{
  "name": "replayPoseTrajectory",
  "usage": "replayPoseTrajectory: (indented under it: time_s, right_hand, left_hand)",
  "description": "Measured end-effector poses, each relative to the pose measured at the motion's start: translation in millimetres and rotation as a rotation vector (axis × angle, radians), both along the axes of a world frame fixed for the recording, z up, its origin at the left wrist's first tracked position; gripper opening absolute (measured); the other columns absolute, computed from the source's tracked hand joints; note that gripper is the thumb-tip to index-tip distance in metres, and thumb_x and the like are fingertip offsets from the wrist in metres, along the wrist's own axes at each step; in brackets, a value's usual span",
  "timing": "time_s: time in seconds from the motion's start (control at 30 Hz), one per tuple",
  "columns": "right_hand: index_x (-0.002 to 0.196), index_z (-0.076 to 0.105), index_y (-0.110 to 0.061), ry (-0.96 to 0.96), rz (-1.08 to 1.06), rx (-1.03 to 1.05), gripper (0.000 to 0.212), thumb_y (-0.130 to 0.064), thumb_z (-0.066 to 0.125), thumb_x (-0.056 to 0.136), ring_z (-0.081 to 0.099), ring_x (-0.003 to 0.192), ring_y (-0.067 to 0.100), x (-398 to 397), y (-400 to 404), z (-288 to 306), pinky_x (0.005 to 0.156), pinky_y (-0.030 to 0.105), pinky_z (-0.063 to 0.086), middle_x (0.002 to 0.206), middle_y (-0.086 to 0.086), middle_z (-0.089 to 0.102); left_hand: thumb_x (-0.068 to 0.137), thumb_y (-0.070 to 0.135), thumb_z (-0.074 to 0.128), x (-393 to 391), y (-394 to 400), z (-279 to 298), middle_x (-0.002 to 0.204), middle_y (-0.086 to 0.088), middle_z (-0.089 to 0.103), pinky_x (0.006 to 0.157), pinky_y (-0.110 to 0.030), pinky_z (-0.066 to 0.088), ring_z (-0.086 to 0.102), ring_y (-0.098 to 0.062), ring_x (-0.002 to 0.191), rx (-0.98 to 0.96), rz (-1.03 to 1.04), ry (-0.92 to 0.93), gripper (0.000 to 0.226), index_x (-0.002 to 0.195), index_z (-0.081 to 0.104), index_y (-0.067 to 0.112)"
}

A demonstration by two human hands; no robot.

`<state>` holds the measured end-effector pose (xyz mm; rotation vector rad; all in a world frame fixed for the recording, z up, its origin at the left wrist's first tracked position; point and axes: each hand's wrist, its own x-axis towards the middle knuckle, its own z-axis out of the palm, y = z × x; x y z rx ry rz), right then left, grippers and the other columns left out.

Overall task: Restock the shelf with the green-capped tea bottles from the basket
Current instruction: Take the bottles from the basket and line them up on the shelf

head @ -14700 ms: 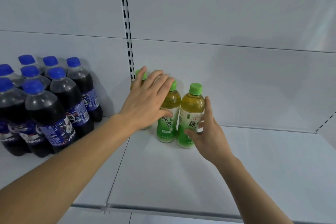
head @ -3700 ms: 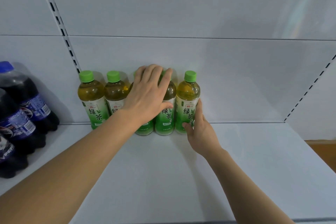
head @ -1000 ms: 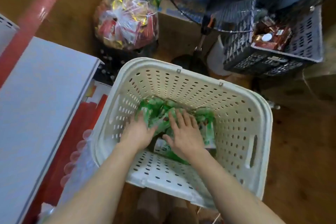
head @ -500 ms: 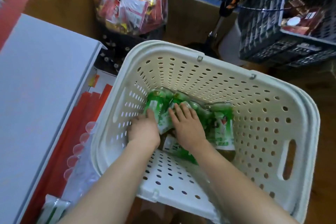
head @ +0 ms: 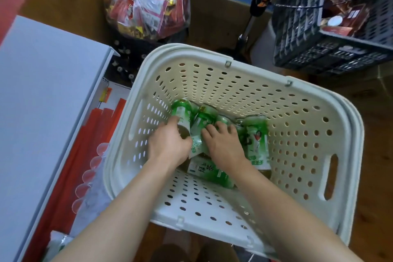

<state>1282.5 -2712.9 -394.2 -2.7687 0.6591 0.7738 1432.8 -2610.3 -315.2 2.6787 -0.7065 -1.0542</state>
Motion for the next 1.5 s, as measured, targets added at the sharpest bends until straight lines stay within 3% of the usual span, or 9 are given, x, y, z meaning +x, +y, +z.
replayPoseTrajectory:
  time_s: [0.17, 0.37, 0.5, 0.63, 0.8, 1.0, 1.17, 1.33, 1.5]
  right_hand:
    - [0.166, 0.039, -0.018, -0.090, -0.123, 0.118, 0.074, -0.015, 0.069, 0.098, 0.038, 0.156, 0.037, -18, -14, 17, 0.127, 0.061, 0.034, 0.168, 0.006, 0.046]
    - [0.169, 0.037, -0.022, -0.174, -0.265, 0.328, 0.079, -0.026, 0.075, 0.100, 0.039, 0.158, 0.025, -58, -33, 36, 0.132, 0.050, 0.030, 0.172, -0.001, 0.043]
    - [0.168, 0.034, -0.030, -0.221, -0.455, 0.516, 0.072, -0.035, 0.069, 0.105, 0.045, 0.151, 0.016, -68, -34, 68, 0.127, 0.047, 0.039, 0.167, -0.010, 0.047]
    - [0.170, 0.025, -0.044, -0.364, -0.799, 0.733, 0.080, -0.043, 0.070, 0.104, 0.054, 0.146, 0.015, -78, -23, 108, 0.123, 0.054, 0.047, 0.161, -0.016, 0.053]
    - [0.166, 0.033, -0.051, -0.532, -0.884, 0.847, 0.081, -0.060, 0.073, 0.096, 0.059, 0.141, 0.007, -71, -18, 157, 0.118, 0.054, 0.052, 0.152, -0.022, 0.061]
    - [0.166, 0.028, -0.056, -0.653, -0.788, 0.987, 0.071, -0.036, 0.066, 0.108, 0.053, 0.127, -0.025, -61, -22, 219, 0.108, 0.016, 0.049, 0.139, -0.049, 0.057]
    - [0.153, 0.039, -0.050, -0.765, -0.791, 1.150, 0.059, -0.011, 0.053, 0.112, 0.070, 0.123, -0.004, -47, -21, 268, 0.094, 0.015, 0.056, 0.129, -0.031, 0.075]
    - [0.164, 0.044, -0.030, -0.876, -0.786, 1.195, 0.060, -0.032, 0.054, 0.105, 0.063, 0.142, 0.030, -17, -6, 309, 0.116, 0.055, 0.052, 0.154, 0.005, 0.066]
    - [0.144, 0.060, -0.038, -1.004, -0.645, 1.059, 0.046, -0.037, 0.077, 0.102, 0.075, 0.123, 0.021, 17, -2, 345, 0.100, 0.044, 0.064, 0.131, -0.003, 0.077]
  left_hand:
    - [0.086, 0.046, 0.081, 7, -3, 27, 0.123, -0.003, 0.075, 0.097, -0.043, 0.055, 0.067, -0.034, 0.116, -0.213, 0.112, -0.042, 0.061, 0.139, 0.058, 0.026]
    - [0.086, 0.055, 0.081, 14, 3, 46, 0.104, 0.022, 0.069, 0.094, -0.039, 0.056, 0.067, -0.015, 0.105, -0.398, 0.235, 0.143, 0.045, 0.126, 0.061, 0.044]
    - [0.093, 0.052, 0.078, 18, 2, 73, 0.109, 0.019, 0.069, 0.081, -0.020, 0.054, 0.065, 0.008, 0.096, -0.611, 0.290, 0.186, 0.032, 0.120, 0.064, 0.044]
    - [0.092, 0.053, 0.077, 28, -4, 106, 0.115, 0.007, 0.067, 0.081, -0.017, 0.057, 0.068, -0.006, 0.100, -0.798, 0.359, 0.273, 0.047, 0.131, 0.061, 0.033]
    - [0.083, 0.079, 0.073, 37, -9, 141, 0.104, 0.007, 0.075, 0.095, -0.048, 0.061, 0.073, -0.016, 0.101, -0.839, 0.393, 0.203, 0.050, 0.109, 0.066, 0.036]
    - [0.080, 0.089, 0.063, 33, -16, 195, 0.095, 0.012, 0.078, 0.093, -0.052, 0.061, 0.075, -0.011, 0.093, -0.800, 0.308, 0.149, 0.053, 0.102, 0.074, 0.041]
    - [0.091, 0.076, 0.064, 32, -19, 250, 0.087, 0.012, 0.079, 0.091, -0.044, 0.059, 0.073, -0.005, 0.084, -0.819, 0.288, 0.173, 0.050, 0.094, 0.079, 0.029]
    - [0.093, 0.074, 0.062, 28, -15, 296, 0.090, 0.007, 0.080, 0.082, -0.035, 0.055, 0.072, -0.004, 0.084, -0.899, 0.350, 0.211, 0.053, 0.096, 0.077, 0.024]
    - [0.092, 0.081, 0.056, 30, 7, 336, 0.101, 0.012, 0.080, 0.089, -0.037, 0.058, 0.075, -0.004, 0.095, -0.944, 0.346, 0.091, 0.055, 0.109, 0.075, 0.033]
